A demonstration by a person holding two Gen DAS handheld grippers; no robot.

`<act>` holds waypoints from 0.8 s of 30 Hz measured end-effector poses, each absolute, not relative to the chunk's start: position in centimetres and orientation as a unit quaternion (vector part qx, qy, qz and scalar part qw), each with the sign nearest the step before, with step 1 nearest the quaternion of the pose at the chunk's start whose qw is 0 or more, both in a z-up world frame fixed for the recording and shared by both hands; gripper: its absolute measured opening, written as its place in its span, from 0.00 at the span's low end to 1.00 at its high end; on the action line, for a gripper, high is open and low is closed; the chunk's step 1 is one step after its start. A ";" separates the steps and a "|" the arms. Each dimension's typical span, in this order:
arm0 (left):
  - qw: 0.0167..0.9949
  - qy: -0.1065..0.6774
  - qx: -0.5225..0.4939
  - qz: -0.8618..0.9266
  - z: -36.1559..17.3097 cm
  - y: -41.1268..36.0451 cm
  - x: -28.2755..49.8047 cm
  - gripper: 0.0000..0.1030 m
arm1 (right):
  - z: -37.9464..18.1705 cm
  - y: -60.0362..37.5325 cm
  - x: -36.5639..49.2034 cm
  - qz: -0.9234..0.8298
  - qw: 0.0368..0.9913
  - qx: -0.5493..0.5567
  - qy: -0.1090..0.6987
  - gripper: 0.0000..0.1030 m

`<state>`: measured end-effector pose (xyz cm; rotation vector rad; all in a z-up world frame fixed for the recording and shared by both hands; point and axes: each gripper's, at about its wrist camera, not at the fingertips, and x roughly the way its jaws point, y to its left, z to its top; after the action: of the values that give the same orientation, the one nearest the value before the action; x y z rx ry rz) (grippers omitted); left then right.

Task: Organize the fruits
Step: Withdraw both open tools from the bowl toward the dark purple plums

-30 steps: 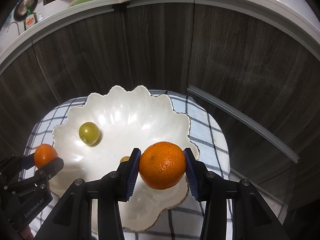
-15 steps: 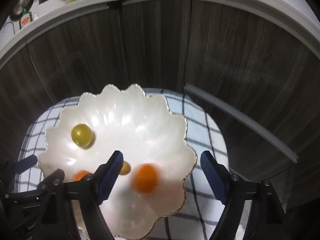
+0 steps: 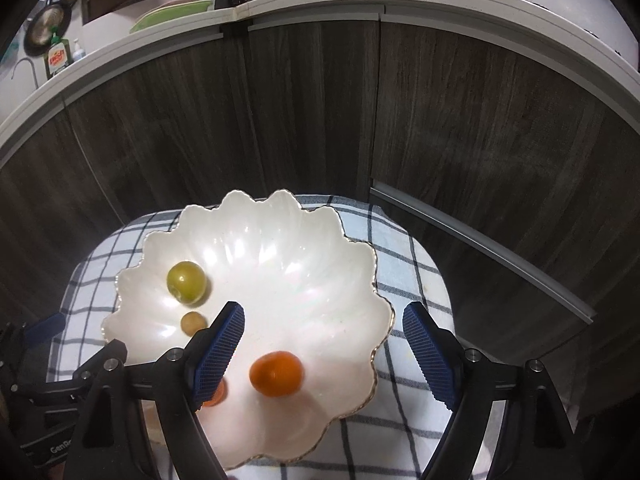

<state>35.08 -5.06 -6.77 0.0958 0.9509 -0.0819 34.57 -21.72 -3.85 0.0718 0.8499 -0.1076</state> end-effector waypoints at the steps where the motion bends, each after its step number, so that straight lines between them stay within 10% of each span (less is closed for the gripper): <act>1: 0.888 0.457 0.044 -0.038 -6.6 -4.8 34.8 0.87 | -3.7 -21.6 34.4 -0.051 0.910 0.035 0.411 0.80; 24: 0.900 0.430 0.057 -0.047 -4.3 -3.6 28.3 0.87 | -0.9 -20.3 27.8 -0.057 0.925 0.034 0.373 0.80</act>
<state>28.31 -3.64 -4.33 0.1175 0.8908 -0.0966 27.83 -20.35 -0.88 0.0702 0.7648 -0.1171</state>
